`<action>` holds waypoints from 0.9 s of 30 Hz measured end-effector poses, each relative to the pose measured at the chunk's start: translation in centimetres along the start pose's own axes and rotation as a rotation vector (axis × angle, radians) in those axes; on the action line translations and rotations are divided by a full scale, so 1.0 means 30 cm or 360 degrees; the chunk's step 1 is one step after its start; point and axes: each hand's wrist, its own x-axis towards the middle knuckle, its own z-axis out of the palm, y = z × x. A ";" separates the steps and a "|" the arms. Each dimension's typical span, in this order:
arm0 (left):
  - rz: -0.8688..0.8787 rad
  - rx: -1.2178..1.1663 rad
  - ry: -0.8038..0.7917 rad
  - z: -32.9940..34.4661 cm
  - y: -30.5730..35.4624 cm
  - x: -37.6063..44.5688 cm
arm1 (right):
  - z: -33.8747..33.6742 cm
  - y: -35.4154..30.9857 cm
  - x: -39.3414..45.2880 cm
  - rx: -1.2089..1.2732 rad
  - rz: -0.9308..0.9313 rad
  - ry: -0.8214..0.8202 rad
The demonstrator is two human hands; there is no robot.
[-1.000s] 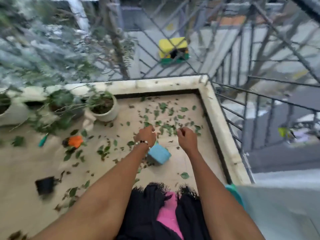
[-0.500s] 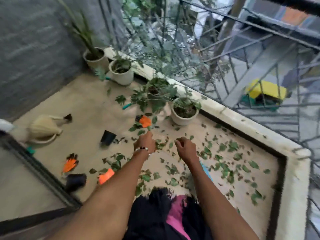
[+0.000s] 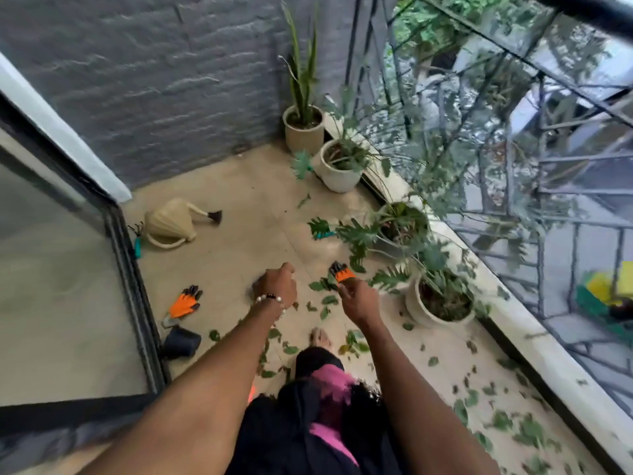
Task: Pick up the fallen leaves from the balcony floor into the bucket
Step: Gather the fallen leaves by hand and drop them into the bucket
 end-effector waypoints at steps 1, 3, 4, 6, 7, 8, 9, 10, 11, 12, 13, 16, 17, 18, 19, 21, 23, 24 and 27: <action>-0.0034 -0.0007 0.0022 -0.031 0.004 0.063 | -0.004 -0.028 0.070 -0.0007 -0.0013 -0.0040; -0.0089 -0.0023 0.0053 -0.106 0.016 0.169 | -0.014 -0.075 0.204 -0.0008 -0.0042 -0.0084; -0.0121 -0.0048 0.0090 -0.139 0.021 0.223 | -0.022 -0.098 0.279 -0.0022 -0.0060 -0.0113; -0.0169 -0.0105 0.0147 -0.208 0.038 0.331 | -0.044 -0.145 0.427 -0.0099 -0.0063 -0.0200; -0.0189 -0.0126 0.0176 -0.232 0.037 0.376 | -0.054 -0.163 0.498 -0.0141 -0.0043 -0.0214; -0.0213 -0.0142 0.0179 -0.251 0.032 0.411 | -0.062 -0.177 0.562 -0.0166 -0.0034 -0.0197; -0.0234 -0.0161 0.0183 -0.273 0.025 0.436 | -0.072 -0.198 0.615 -0.0181 -0.0017 -0.0169; -0.0248 -0.0166 0.0189 -0.291 0.015 0.466 | -0.078 -0.221 0.671 -0.0187 -0.0010 -0.0149; -0.0264 -0.0159 0.0170 -0.308 0.002 0.495 | -0.085 -0.248 0.715 -0.0195 0.0007 -0.0155; -0.0287 -0.0140 0.0146 -0.325 -0.015 0.526 | -0.085 -0.268 0.761 -0.0204 0.0005 -0.0181; -0.0305 -0.0110 0.0144 -0.341 -0.037 0.559 | -0.078 -0.286 0.806 -0.0215 -0.0001 -0.0196; -0.0360 -0.0059 0.0153 -0.379 -0.102 0.666 | -0.050 -0.349 0.894 -0.0260 -0.0023 -0.0181; -0.0372 -0.0046 0.0160 -0.396 -0.121 0.706 | -0.027 -0.376 0.920 -0.0278 -0.0035 -0.0205; -0.0375 -0.0040 0.0166 -0.414 -0.144 0.754 | 0.000 -0.406 0.950 -0.0283 -0.0059 -0.0232; -0.0368 -0.0036 0.0160 -0.431 -0.169 0.803 | 0.028 -0.440 0.978 -0.0276 -0.0058 -0.0260; -0.0341 -0.0009 0.0118 -0.461 -0.211 0.912 | 0.079 -0.514 1.036 -0.0270 -0.0031 -0.0296; -0.0252 0.0063 0.0060 -0.506 -0.258 1.042 | 0.132 -0.592 1.113 -0.0276 0.0000 -0.0243; -0.0201 0.0092 0.0015 -0.536 -0.281 1.105 | 0.154 -0.633 1.146 -0.0261 0.0056 -0.0230; -0.0057 0.0125 -0.0019 -0.655 -0.347 1.281 | 0.215 -0.767 1.256 -0.0235 0.0172 -0.0167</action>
